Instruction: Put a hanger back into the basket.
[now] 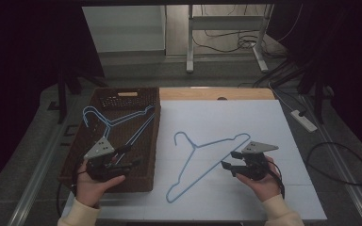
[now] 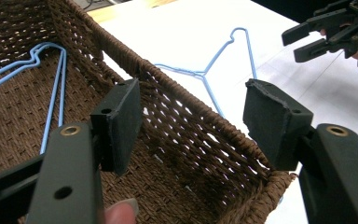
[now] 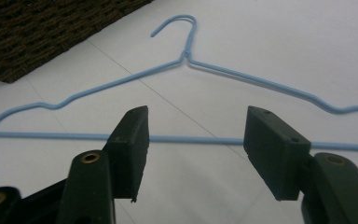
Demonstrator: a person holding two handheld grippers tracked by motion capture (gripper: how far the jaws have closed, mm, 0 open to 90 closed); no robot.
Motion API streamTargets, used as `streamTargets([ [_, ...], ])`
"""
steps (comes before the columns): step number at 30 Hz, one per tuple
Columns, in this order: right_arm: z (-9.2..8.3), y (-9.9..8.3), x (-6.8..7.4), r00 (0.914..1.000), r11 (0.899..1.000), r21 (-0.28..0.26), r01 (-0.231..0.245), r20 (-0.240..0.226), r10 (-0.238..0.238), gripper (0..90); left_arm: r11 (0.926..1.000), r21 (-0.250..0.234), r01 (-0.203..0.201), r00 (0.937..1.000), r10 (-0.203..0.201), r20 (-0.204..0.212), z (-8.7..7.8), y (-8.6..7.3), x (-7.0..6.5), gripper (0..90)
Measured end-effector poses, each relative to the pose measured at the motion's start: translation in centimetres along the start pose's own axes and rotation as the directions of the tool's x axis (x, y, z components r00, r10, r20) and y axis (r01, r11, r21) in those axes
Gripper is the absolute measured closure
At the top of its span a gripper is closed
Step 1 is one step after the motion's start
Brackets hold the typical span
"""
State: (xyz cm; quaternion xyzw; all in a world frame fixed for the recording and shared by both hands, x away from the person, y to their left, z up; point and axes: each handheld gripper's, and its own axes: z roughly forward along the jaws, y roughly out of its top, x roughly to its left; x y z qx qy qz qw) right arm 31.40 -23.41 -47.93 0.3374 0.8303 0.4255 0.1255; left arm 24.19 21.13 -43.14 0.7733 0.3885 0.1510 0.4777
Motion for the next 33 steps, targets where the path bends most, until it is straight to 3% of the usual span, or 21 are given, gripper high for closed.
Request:
streamTargets([
  [3,0.7,0.8,0.3,0.9997,1.0,0.013,-0.009,-0.022,0.009,47.7,1.0,-0.001,0.005,1.0,-0.005,0.001,0.1,-0.1,0.1,36.6],
  [8,2.2,2.0,0.9,0.997,0.997,0.08,-0.011,-0.075,0.017,67.8,1.0,0.005,0.009,1.0,-0.009,0.004,0.3,-0.2,0.3,36.4],
  [11,3.5,2.7,1.4,0.9946,0.989,0.15,-0.007,-0.101,0.023,79.8,0.9999,0.009,0.009,0.9999,-0.009,0.006,0.5,-0.3,0.4,36.3],
  [14,5.2,3.2,2.0,0.9928,0.974,0.226,0.009,-0.118,0.019,89.4,0.9999,0.011,0.012,0.9999,-0.012,0.009,0.6,-0.4,0.4,36.3],
  [17,6.7,3.5,2.7,0.9936,0.957,0.289,0.041,-0.113,-0.008,89.9,0.9999,0.013,0.01,0.9999,-0.01,0.013,0.7,-0.4,0.4,36.3],
  [22,7.8,3.1,2.9,0.9953,0.934,0.353,0.056,-0.094,-0.024,89.9,0.9998,0.017,0.0,0.9999,-0.001,0.017,0.7,-0.3,0.2,36.2],
  [27,8.0,2.7,2.9,0.9952,0.93,0.364,0.05,-0.096,-0.015,89.9,0.9998,0.018,0.001,0.9999,-0.001,0.015,0.7,-0.3,0.1,36.2],
  [29,8.4,2.4,3.4,0.9936,0.919,0.387,0.071,-0.109,-0.031,89.9,0.9998,0.018,0.001,0.9999,-0.001,0.01,0.7,-0.3,0.1,36.2],
  [33,8.6,2.3,4.0,0.9926,0.916,0.392,0.089,-0.111,-0.048,89.9,0.9997,0.022,-0.004,1.0,0.004,0.009,0.8,-0.3,-0.1,36.2],
])
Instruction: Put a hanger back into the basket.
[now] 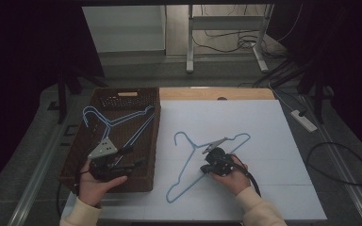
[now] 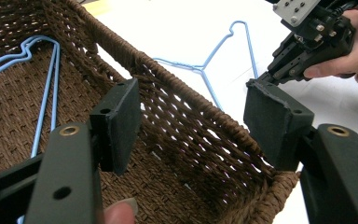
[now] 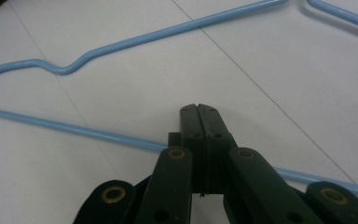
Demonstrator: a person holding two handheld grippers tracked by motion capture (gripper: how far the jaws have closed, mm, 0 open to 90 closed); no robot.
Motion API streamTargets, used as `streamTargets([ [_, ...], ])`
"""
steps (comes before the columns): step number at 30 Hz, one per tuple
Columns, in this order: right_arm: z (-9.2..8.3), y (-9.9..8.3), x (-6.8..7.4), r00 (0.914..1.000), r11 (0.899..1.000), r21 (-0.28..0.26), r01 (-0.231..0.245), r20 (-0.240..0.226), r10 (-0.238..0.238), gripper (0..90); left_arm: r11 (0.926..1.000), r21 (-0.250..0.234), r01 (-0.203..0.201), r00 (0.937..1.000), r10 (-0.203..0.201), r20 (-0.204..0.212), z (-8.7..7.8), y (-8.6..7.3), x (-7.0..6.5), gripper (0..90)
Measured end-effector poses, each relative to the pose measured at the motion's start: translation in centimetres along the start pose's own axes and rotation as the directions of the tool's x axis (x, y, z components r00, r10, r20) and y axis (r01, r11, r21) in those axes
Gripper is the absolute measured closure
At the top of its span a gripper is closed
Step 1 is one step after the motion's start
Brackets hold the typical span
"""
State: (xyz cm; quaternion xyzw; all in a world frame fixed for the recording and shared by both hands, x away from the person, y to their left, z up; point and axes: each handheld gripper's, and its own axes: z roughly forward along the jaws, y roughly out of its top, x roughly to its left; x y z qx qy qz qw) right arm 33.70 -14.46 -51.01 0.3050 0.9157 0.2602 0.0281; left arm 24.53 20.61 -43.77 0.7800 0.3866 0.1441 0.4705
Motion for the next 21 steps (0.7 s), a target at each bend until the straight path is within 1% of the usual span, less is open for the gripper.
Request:
streamTargets([
  [4,-0.1,-0.3,0.1,1.0,1.0,-0.003,-0.004,-0.002,0.004,90.0,1.0,0.005,-0.003,1.0,0.003,-0.001,0.0,0.0,-0.1,36.2],
  [9,-0.8,-1.4,-0.1,0.9996,1.0,0.001,-0.025,-0.01,0.025,90.0,1.0,0.004,-0.005,1.0,0.005,-0.002,0.0,0.0,-0.1,36.2],
  [10,-0.8,-1.4,-0.1,0.9996,1.0,0.001,-0.025,-0.01,0.025,90.0,1.0,0.004,-0.005,1.0,0.005,-0.002,0.0,0.0,-0.1,36.2],
  [12,-1.3,-2.1,-0.3,0.9993,0.999,-0.001,-0.037,-0.01,0.037,90.0,1.0,0.002,-0.002,1.0,0.002,-0.004,-0.1,0.0,0.0,36.2],
  [13,-1.8,-2.8,-0.3,0.9987,0.999,0.005,-0.05,-0.008,0.05,90.0,1.0,0.003,-0.001,1.0,0.001,-0.005,-0.1,0.0,0.0,36.2],
  [15,-2.0,-3.1,-0.3,0.9985,0.998,0.01,-0.054,-0.007,0.054,90.0,1.0,0.002,0.001,1.0,-0.001,-0.007,-0.2,0.0,0.2,36.2],
  [16,-2.4,-3.8,-0.4,0.9978,0.998,0.01,-0.066,-0.008,0.066,90.0,1.0,0.001,0.002,1.0,-0.002,-0.008,-0.2,0.0,0.2,36.2],
  [18,-2.9,-4.6,-0.6,0.9961,0.996,0.009,-0.087,-0.014,0.087,90.0,1.0,-0.001,0.004,1.0,-0.004,-0.008,-0.2,0.0,0.2,36.2],
  [21,-3.3,-5.1,-0.5,0.9954,0.995,0.014,-0.095,-0.011,0.096,90.0,1.0,0.001,0.003,1.0,-0.003,-0.007,-0.2,0.1,0.3,36.2],
])
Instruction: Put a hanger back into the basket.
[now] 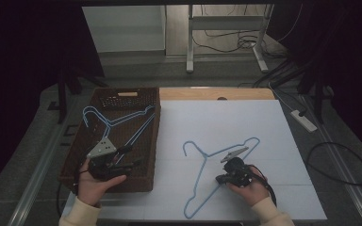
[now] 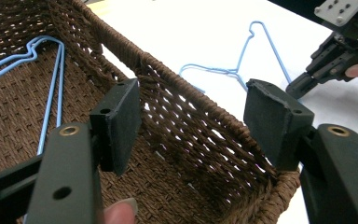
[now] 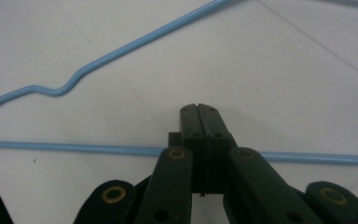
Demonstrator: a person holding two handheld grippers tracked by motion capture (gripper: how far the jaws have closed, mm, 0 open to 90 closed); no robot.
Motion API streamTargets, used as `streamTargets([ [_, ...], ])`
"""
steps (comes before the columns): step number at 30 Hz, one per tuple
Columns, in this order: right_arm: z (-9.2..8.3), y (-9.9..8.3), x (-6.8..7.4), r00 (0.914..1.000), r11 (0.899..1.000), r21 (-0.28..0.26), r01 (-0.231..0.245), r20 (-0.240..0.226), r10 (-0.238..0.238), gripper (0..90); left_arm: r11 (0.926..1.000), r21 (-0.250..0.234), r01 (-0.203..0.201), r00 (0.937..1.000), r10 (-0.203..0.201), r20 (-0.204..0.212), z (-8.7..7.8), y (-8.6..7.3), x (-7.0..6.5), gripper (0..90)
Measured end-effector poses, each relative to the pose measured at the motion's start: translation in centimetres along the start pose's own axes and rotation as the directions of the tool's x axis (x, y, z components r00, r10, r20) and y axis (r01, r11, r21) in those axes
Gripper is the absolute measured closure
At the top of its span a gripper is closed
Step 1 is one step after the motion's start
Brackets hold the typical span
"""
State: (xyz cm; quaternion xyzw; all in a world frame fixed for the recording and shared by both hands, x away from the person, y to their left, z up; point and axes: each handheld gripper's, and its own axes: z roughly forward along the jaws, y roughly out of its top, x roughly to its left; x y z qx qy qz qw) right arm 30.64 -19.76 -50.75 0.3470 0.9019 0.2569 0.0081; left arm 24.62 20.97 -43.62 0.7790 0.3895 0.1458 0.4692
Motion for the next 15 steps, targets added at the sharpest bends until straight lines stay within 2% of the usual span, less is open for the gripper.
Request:
streamTargets([
  [10,-1.0,-1.6,0.1,0.9999,1.0,0.008,-0.01,0.009,0.01,90.0,1.0,-0.006,0.002,1.0,-0.002,0.002,-0.1,0.0,0.1,36.2],
  [13,-1.1,-1.2,0.1,0.9998,1.0,-0.003,0.008,0.019,-0.008,90.0,1.0,-0.008,-0.001,1.0,0.001,0.003,-0.1,0.1,0.0,36.2],
  [15,-1.4,-0.2,0.1,0.9994,0.999,-0.041,0.021,0.03,-0.02,89.9,1.0,-0.008,-0.003,1.0,0.003,0.005,0.0,0.2,-0.1,36.2],
])
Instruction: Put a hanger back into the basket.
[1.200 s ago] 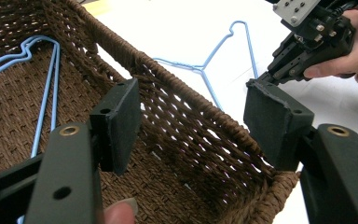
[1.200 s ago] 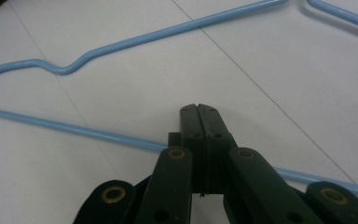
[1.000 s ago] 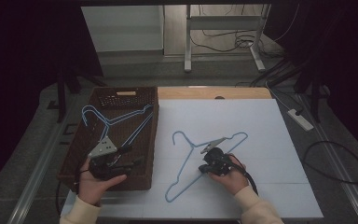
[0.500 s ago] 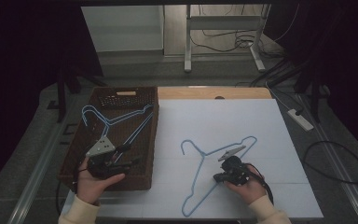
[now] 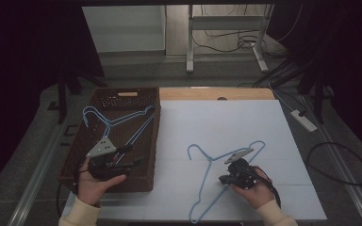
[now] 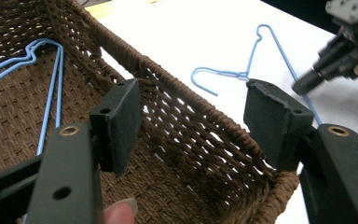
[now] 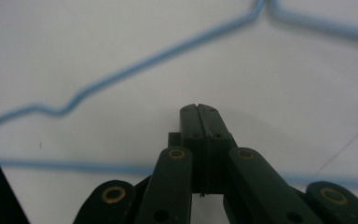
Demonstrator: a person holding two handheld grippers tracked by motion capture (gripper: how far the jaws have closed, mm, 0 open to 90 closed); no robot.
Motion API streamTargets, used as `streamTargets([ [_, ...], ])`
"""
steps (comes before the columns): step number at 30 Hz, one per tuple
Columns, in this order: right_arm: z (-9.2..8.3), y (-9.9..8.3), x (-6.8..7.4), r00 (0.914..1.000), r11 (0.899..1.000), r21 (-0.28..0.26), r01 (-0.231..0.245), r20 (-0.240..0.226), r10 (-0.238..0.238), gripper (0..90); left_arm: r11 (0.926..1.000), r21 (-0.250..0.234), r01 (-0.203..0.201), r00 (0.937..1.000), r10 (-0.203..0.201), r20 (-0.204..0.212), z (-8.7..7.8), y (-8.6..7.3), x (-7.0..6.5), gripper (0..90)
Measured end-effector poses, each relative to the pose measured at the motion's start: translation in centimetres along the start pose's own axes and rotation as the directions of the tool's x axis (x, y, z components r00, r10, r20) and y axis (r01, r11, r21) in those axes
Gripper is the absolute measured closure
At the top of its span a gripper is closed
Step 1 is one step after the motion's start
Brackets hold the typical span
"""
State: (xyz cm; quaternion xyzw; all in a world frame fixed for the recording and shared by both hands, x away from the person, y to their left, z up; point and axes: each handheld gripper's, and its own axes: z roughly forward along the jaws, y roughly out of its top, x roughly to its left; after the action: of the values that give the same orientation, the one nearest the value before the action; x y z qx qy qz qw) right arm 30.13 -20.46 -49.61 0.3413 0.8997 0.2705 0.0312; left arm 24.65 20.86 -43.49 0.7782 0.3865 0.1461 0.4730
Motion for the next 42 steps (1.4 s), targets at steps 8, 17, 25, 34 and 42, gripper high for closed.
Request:
streamTargets([
  [8,0.7,4.6,-1.8,0.9973,0.998,-0.059,-0.016,0.071,0.02,68.6,1.0,0.001,-0.008,1.0,0.008,0.005,0.1,0.1,-0.2,36.1],
  [17,4.6,9.0,-2.7,0.9894,0.996,0.084,-0.008,0.145,-0.004,52.4,1.0,0.003,-0.005,1.0,0.005,0.006,0.2,0.1,0.0,36.0],
  [25,6.3,10.6,-2.8,0.9857,0.98,0.2,-0.017,0.168,-0.017,68.1,1.0,0.006,-0.007,0.9999,0.007,0.009,0.4,0.0,-0.1,35.9],
  [34,6.6,11.2,-2.1,0.9803,0.968,0.238,-0.08,0.195,0.033,86.3,0.9998,0.006,-0.018,0.9997,0.018,0.016,0.5,0.2,-0.5,35.9],
  [42,4.8,10.6,-2.2,0.9853,0.989,0.129,-0.076,0.162,0.055,86.4,0.9998,0.012,-0.017,0.9997,0.017,0.019,0.7,0.1,-0.5,35.9],
])
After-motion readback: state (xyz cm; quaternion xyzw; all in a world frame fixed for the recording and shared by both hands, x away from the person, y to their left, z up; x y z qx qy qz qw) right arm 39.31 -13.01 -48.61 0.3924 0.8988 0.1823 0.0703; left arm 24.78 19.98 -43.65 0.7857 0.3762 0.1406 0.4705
